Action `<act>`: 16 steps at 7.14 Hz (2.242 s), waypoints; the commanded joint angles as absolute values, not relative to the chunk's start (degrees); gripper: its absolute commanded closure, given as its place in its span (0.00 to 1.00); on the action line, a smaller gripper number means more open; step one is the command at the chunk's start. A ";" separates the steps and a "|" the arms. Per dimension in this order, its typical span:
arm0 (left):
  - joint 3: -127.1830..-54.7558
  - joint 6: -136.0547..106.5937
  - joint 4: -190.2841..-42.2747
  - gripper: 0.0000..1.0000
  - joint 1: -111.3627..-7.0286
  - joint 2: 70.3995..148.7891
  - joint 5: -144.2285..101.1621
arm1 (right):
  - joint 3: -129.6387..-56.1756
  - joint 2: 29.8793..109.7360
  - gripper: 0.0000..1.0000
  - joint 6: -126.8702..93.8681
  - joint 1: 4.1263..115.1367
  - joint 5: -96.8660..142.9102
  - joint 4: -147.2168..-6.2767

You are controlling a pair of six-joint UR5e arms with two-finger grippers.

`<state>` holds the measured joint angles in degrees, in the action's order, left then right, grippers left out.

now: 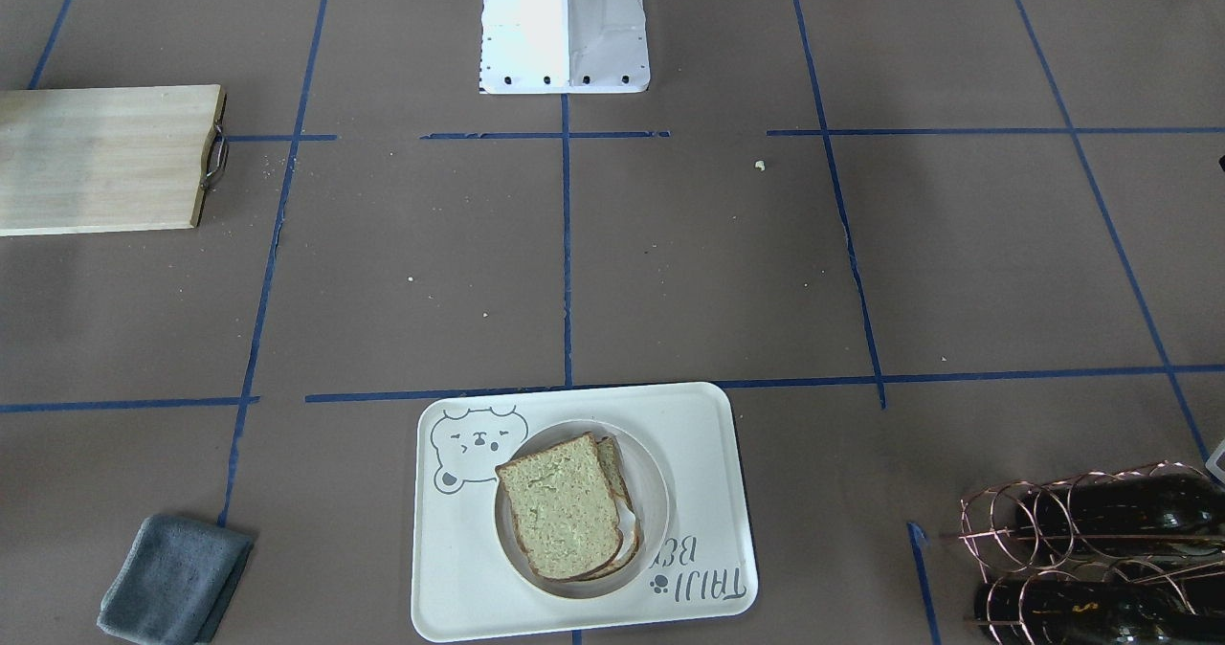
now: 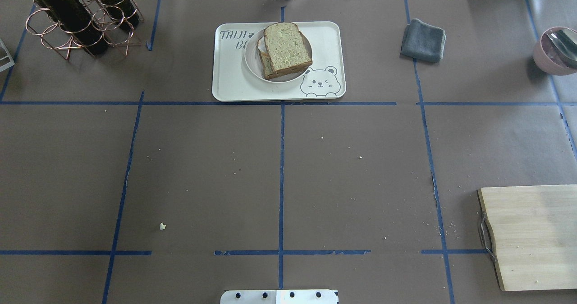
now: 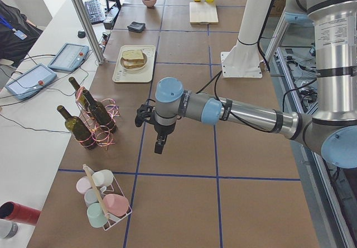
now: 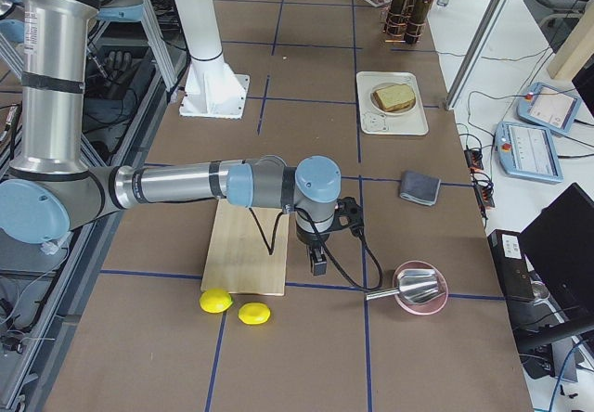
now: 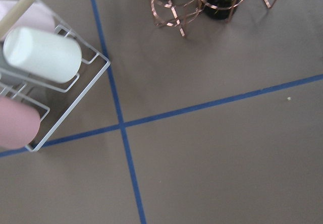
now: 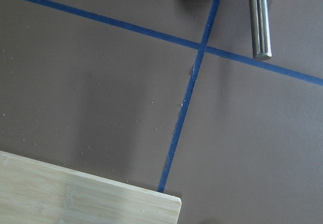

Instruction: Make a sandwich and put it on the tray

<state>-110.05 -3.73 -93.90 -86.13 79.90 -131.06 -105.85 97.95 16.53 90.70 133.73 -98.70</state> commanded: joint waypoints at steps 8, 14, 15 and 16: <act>-106.70 -3.52 -91.67 0.00 -86.40 77.17 -135.44 | -105.82 98.17 0.00 16.61 90.70 133.59 -98.61; -106.61 -3.51 -91.67 0.00 -86.57 77.08 -135.26 | -105.91 98.09 0.00 16.26 90.70 133.68 -98.61; -106.70 -3.43 -91.67 0.00 -86.57 77.08 -135.26 | -105.82 98.09 0.00 16.26 90.70 133.59 -98.61; -106.70 -3.43 -91.76 0.00 -86.57 77.08 -135.35 | -105.82 98.09 0.00 16.26 90.70 133.51 -98.61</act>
